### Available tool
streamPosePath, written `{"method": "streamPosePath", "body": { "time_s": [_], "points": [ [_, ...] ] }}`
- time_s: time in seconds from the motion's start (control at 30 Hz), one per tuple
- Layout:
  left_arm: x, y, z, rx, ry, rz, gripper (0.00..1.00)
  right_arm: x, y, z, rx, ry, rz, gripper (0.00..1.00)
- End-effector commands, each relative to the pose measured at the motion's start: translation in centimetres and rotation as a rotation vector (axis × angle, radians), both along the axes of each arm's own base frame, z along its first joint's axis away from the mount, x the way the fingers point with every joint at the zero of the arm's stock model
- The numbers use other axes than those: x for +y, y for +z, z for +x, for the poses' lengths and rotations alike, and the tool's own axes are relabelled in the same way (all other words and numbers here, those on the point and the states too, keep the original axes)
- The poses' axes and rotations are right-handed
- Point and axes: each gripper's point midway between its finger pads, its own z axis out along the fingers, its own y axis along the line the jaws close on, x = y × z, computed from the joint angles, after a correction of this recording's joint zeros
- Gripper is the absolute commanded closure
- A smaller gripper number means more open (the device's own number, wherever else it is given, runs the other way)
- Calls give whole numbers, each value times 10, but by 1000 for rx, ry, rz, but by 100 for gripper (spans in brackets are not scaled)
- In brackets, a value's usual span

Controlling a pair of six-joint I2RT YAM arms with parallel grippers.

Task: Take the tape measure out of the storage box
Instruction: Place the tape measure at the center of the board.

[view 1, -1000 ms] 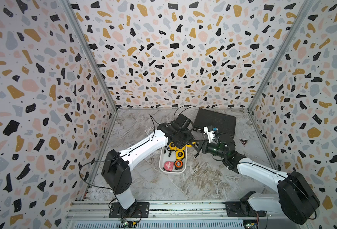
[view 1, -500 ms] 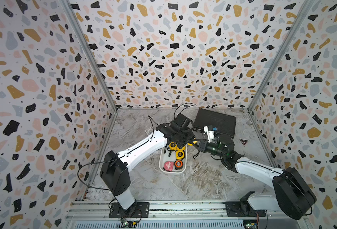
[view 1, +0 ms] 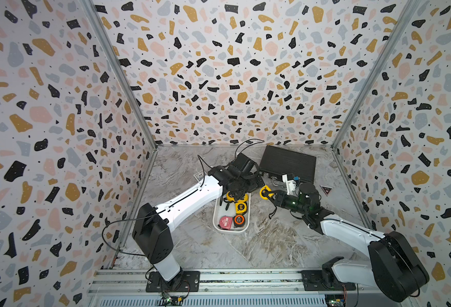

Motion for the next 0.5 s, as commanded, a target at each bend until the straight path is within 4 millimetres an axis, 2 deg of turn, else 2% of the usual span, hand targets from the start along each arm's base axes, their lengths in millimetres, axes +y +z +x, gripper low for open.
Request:
{"method": "streamPosePath", "body": {
  "time_s": [0.0,0.13,0.23,0.47],
  "points": [
    [22,-9,-7,-20,-98,153,0,-24,-17,-1,81,-38,-30,91],
    [39,-31,-14,-10,-165,268,0,-54,-44,0,187,-98,-77,91],
    [47,-45,-18,9,-185,303,0,-69,-58,-1,255,-124,-114,91],
    [48,-69,-23,45,-218,328,0,-82,-86,-7,382,-136,-134,90]
  ]
}}
